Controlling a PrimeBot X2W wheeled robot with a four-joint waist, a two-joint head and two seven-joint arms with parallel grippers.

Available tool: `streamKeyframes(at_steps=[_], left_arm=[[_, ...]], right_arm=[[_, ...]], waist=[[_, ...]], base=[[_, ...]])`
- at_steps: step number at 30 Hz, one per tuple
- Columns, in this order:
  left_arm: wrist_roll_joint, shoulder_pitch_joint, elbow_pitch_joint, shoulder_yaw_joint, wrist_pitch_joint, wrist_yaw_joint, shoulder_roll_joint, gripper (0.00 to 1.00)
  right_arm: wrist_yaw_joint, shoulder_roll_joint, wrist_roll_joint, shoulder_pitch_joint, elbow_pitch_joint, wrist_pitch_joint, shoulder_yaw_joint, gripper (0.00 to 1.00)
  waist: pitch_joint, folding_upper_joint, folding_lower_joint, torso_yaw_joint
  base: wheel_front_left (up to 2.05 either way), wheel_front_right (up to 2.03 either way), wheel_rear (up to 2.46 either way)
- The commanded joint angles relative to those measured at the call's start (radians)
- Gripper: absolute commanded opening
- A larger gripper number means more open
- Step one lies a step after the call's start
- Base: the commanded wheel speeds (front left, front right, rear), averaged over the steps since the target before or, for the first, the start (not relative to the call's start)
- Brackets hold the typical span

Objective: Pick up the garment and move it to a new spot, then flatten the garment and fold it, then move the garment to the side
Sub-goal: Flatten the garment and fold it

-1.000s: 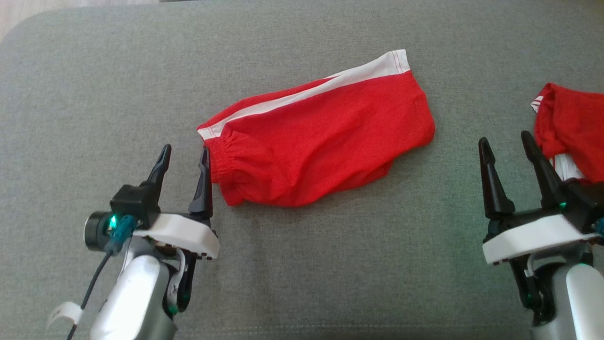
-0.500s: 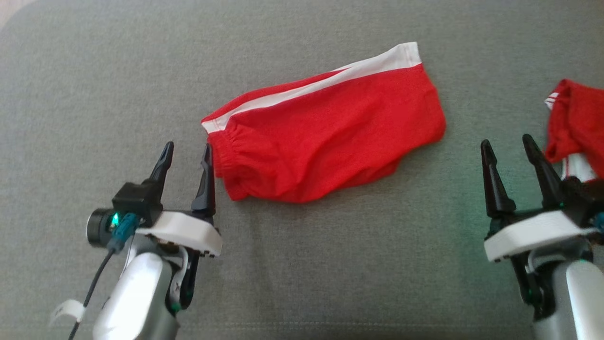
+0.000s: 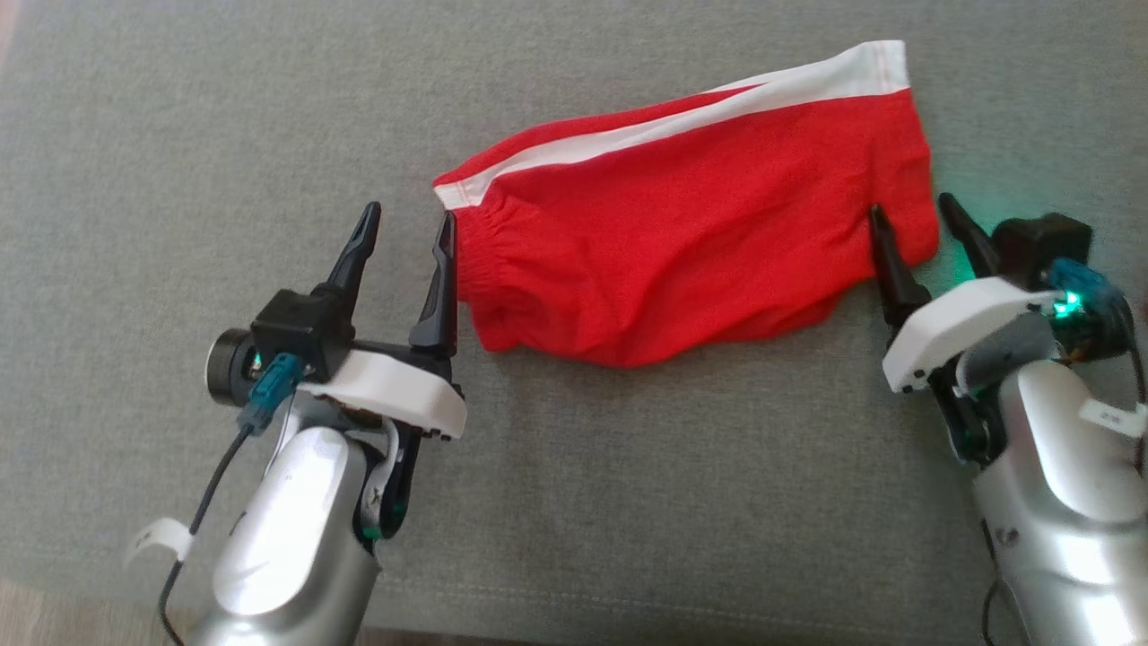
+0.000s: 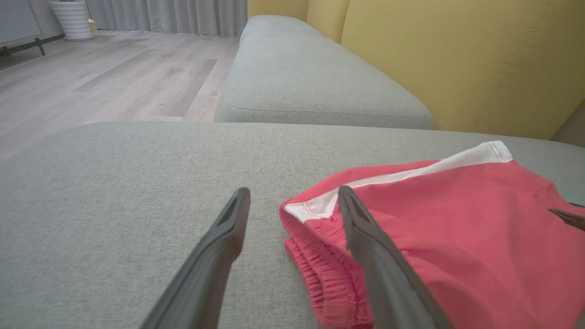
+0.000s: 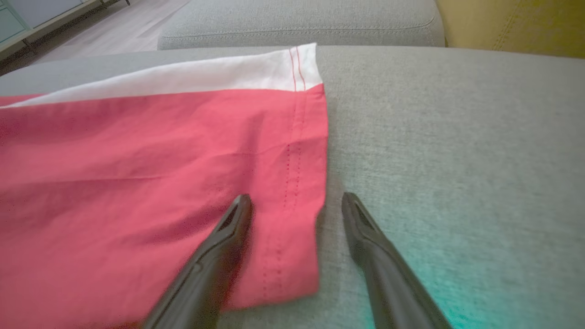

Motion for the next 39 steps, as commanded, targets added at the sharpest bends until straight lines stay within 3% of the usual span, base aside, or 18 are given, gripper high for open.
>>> streamKeyframes(at_steps=[1, 6, 7, 8, 9, 15, 24, 31, 39], left_arm=[[0.009, -0.034, -0.026, 0.029, -0.005, -0.002, 0.01, 1.0], [0.016, -0.035, -0.02, 0.038, -0.005, -0.007, 0.0, 1.0], [0.017, -0.034, -0.02, 0.041, -0.005, -0.008, -0.001, 1.0], [0.018, -0.034, -0.019, 0.044, -0.005, -0.009, -0.003, 1.0], [0.02, -0.033, -0.018, 0.046, -0.005, -0.01, -0.004, 1.0], [0.028, -0.03, -0.018, 0.059, -0.005, -0.018, -0.009, 1.0], [0.04, -0.001, -0.03, 0.086, -0.005, -0.025, -0.006, 1.0], [0.044, 0.023, -0.044, 0.099, -0.005, -0.029, -0.004, 1.0], [0.046, 0.03, -0.035, 0.093, -0.005, -0.037, -0.008, 1.0]], right_arm=[[0.007, 0.002, 0.004, -0.021, -0.017, -0.004, 0.026, 1.0], [0.007, 0.028, 0.047, -0.079, 0.105, 0.056, 0.064, 1.0], [0.007, 0.031, 0.055, -0.087, 0.118, 0.069, 0.076, 0.81], [0.007, 0.035, 0.068, -0.093, 0.126, 0.075, 0.088, 0.35], [0.007, 0.037, 0.077, -0.096, 0.133, 0.081, 0.098, 0.0], [0.007, 0.04, 0.116, -0.082, 0.117, 0.032, 0.13, 0.0], [0.007, 0.061, 0.143, 0.099, -0.034, -0.053, 0.053, 0.0], [0.007, 0.084, 0.136, 0.261, -0.184, -0.042, -0.041, 0.0], [0.007, 0.092, 0.104, 0.3, -0.275, 0.017, -0.102, 0.0]], waist=[[0.011, 0.0, 0.0, 0.011], [0.015, 0.0, 0.0, 0.015], [0.016, 0.0, 0.0, 0.014], [0.015, 0.0, 0.0, 0.014], [0.014, 0.0, 0.0, 0.012], [0.003, 0.0, 0.0, -0.006], [-0.029, 0.0, 0.0, -0.046], [-0.045, 0.0, 0.0, -0.067], [-0.069, 0.0, 0.0, -0.065]], base=[[0.0, 0.0, 0.0], [0.0, 0.0, 0.0], [0.0, 0.0, 0.0], [0.0, 0.0, 0.0], [0.0, 0.0, 0.0], [0.0, 0.0, 0.0], [0.0, 0.0, 0.0], [0.0, 0.0, 0.0], [0.0, 0.0, 0.0]])
